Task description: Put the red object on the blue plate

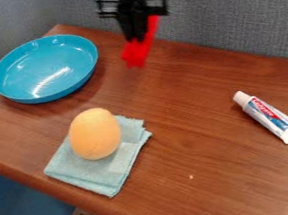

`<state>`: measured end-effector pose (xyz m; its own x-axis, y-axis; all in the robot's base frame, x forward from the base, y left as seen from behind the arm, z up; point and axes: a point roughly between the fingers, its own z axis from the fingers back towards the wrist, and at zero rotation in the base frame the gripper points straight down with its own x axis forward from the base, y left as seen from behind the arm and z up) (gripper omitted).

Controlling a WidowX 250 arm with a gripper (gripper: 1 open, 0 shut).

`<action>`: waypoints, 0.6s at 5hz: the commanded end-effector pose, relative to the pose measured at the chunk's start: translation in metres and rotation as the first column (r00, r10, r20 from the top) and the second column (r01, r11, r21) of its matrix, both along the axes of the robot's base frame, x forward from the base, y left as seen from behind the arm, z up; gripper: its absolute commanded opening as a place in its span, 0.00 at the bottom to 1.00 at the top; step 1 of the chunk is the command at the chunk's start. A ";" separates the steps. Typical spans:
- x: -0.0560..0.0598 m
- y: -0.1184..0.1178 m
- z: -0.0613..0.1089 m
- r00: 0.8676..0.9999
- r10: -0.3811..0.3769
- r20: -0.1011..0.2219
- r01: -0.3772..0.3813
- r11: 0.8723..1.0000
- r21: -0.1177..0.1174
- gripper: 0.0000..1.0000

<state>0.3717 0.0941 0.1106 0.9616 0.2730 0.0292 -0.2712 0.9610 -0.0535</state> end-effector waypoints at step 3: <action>-0.013 0.103 0.030 0.969 0.228 0.093 -0.232 0.972 0.028 0.00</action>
<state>0.3556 0.1914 0.1146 0.8753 0.4807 0.0517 -0.4782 0.8766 -0.0545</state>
